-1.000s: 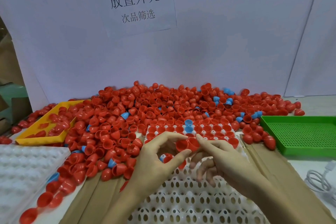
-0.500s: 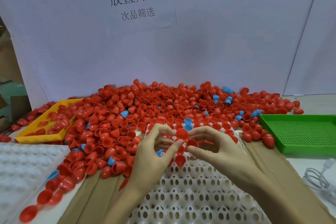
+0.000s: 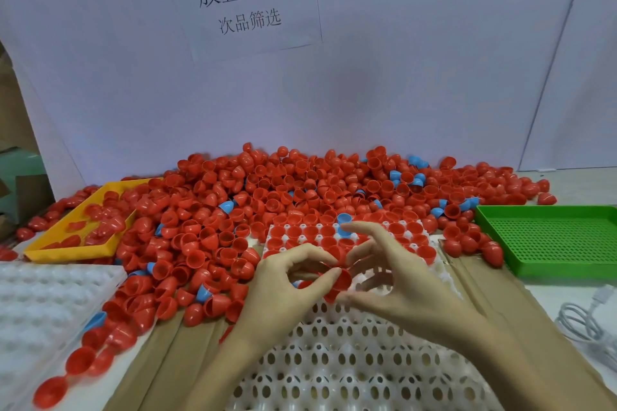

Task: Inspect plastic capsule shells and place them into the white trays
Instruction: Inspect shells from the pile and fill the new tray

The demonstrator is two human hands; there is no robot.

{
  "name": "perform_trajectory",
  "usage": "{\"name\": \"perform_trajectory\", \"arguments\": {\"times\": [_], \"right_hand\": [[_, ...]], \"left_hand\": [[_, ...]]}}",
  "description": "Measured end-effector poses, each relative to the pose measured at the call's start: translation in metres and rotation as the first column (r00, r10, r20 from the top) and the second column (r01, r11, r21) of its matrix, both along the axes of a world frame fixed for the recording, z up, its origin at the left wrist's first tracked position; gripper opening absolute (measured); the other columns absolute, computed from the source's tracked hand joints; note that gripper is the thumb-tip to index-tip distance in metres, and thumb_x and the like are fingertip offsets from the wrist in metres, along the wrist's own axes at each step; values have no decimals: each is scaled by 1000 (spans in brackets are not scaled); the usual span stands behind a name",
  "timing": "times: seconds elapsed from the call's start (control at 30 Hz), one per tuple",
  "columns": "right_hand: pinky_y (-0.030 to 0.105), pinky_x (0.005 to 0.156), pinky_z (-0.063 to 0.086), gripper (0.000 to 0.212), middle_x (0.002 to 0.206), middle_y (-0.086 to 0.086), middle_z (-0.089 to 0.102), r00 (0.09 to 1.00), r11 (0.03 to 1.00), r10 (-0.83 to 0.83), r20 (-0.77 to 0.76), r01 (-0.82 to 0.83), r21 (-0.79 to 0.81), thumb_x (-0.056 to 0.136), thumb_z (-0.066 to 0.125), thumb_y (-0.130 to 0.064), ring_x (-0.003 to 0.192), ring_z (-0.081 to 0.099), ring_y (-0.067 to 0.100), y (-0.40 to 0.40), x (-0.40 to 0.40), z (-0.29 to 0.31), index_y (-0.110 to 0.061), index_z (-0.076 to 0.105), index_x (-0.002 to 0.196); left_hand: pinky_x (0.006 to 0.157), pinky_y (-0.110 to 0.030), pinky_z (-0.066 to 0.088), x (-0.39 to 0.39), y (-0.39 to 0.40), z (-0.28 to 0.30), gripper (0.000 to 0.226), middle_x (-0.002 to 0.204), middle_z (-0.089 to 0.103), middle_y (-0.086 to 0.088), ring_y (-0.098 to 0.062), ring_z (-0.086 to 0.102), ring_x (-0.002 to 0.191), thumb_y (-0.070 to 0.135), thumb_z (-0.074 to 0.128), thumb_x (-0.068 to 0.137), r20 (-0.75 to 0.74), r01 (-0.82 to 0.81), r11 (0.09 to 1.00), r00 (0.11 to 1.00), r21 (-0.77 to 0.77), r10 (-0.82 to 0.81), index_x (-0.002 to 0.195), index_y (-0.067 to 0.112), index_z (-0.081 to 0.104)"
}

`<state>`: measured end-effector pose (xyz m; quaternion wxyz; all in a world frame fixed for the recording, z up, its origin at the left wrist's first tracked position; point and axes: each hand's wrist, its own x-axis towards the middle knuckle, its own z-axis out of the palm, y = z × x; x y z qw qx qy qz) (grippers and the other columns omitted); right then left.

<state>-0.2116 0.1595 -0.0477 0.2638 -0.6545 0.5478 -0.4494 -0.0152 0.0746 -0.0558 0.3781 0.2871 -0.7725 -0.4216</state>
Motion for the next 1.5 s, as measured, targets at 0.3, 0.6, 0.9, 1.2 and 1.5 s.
{"name": "perform_trajectory", "arguments": {"times": [0.3, 0.6, 0.9, 1.2, 1.5], "right_hand": [[30, 66, 61, 38, 94, -1, 72, 900, 905, -416, 130, 424, -40, 103, 64, -14, 82, 76, 12, 0, -42, 6, -27, 53, 136], [43, 66, 64, 28, 94, -16, 71, 939, 936, -344, 23, 345, -71, 104, 62, -17, 77, 76, 12, -4, -27, -4, -34, 57, 126], [45, 64, 64, 24, 94, -19, 70, 941, 939, -340, -9, 338, -68, 104, 62, -16, 76, 76, 10, -5, -26, -8, -34, 61, 120], [42, 64, 64, 26, 89, -8, 73, 930, 929, -367, -2, 366, -61, 104, 61, -12, 76, 76, 13, -7, -31, -13, -35, 64, 116], [36, 63, 64, 25, 87, -3, 74, 926, 927, -374, -52, 371, -60, 104, 60, -12, 73, 75, 11, -6, -29, -11, -33, 64, 115]], "left_hand": [[106, -9, 39, -12, 5, -11, 13, 119, 65, 18, 4, 55, 120, 30, 77, 95, 220, -49, 854, 957, -518, 188, 107, 26, 80], [94, -31, 55, -26, 1, -21, 14, 115, 72, 6, -11, 64, 108, 33, 80, 92, 347, 9, 735, 886, -678, 309, 105, 27, 84], [105, -9, 35, -5, -14, -11, 29, 124, 60, 23, 8, 49, 122, 42, 58, 104, 315, -57, 861, 916, -506, 246, 128, 34, 72], [102, -32, 44, 73, -81, -7, 22, 115, 64, 12, -16, 54, 114, 15, 73, 94, 366, -382, 774, 717, -505, 593, 114, 25, 75], [104, -31, 39, 82, -83, -11, 25, 109, 63, 21, -8, 50, 110, 15, 74, 89, 471, -304, 866, 742, -397, 477, 107, 31, 67]]}}
